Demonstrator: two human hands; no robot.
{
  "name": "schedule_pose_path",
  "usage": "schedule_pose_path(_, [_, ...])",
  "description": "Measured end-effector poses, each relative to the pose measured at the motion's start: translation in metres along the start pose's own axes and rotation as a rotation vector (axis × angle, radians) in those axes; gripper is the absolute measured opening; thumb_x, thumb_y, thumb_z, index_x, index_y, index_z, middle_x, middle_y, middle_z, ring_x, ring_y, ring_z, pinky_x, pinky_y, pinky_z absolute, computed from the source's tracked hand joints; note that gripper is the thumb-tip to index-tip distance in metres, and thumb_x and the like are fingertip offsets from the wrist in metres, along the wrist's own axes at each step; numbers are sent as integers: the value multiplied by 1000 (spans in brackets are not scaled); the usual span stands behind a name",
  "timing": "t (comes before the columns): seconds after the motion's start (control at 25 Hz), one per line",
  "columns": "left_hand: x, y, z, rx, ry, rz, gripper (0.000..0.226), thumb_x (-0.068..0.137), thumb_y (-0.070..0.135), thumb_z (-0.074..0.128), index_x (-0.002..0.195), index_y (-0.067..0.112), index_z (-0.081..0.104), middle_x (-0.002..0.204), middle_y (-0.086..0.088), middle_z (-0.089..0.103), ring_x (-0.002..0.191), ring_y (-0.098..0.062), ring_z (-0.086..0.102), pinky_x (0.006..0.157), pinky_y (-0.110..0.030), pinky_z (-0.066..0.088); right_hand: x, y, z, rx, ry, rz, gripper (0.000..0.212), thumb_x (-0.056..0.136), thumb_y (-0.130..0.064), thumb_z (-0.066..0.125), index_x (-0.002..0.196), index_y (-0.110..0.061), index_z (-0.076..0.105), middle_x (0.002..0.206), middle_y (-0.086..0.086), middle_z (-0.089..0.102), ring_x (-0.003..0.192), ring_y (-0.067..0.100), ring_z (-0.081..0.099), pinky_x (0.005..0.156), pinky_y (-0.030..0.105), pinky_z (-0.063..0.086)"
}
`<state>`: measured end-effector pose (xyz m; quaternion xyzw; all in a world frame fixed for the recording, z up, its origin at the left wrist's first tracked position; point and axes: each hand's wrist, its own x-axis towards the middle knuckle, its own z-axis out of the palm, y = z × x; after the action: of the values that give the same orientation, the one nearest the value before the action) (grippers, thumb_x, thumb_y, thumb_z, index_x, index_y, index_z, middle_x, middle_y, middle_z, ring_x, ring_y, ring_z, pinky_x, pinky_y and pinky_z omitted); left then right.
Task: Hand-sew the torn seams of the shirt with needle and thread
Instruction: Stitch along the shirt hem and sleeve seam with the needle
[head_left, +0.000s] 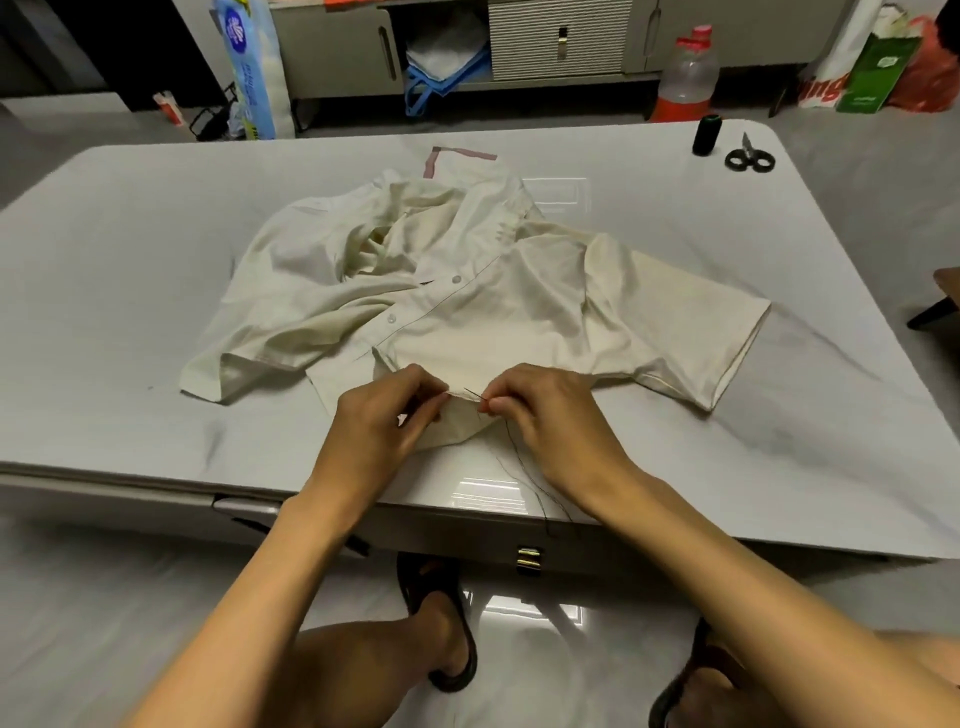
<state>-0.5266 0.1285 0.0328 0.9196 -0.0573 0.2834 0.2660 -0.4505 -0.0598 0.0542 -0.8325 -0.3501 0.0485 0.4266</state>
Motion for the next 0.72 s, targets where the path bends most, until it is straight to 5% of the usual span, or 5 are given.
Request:
schedule_pose_path(0.12, [-4, -11, 2, 64, 50, 68, 6, 82, 1, 75, 87, -1, 71, 81, -5, 72, 76, -9, 63, 69, -20, 51, 4, 6, 1, 3, 44, -32, 15, 90, -2, 61, 86, -10, 73, 84, 0, 71, 81, 8, 62, 76, 17, 45])
schedule_pose_path(0.4, [-7, -13, 4, 51, 78, 131, 14, 86, 3, 71, 97, 9, 66, 80, -6, 71, 70, -13, 67, 60, -28, 52, -6, 11, -3, -31, 37, -174, 11, 92, -9, 58, 90, -8, 69, 73, -7, 67, 76, 2, 58, 67, 15, 45])
schedule_pose_path(0.52, [-5, -8, 4, 11, 49, 150, 18, 89, 6, 65, 98, 20, 56, 84, -7, 74, 72, -12, 69, 62, -20, 52, -5, 13, -4, -32, 16, -159, 15, 95, -16, 54, 97, -13, 69, 70, -13, 63, 69, 4, 60, 66, 16, 47])
schedule_pose_path(0.64, [-4, -7, 2, 1, 56, 159, 6, 91, 6, 62, 88, 10, 60, 94, -4, 76, 83, -8, 67, 71, -3, 45, -3, 16, -4, -43, -21, -167, 15, 95, -12, 58, 106, -15, 68, 71, -17, 59, 66, 0, 61, 68, 12, 47])
schedule_pose_path(0.72, [-4, -7, 1, -12, 54, 164, 4, 91, 7, 65, 87, 6, 66, 96, -4, 76, 88, -7, 68, 74, -8, 50, -2, 17, -5, -56, -44, -183, 19, 94, -11, 57, 110, -18, 67, 75, -15, 64, 67, -11, 57, 70, 7, 44])
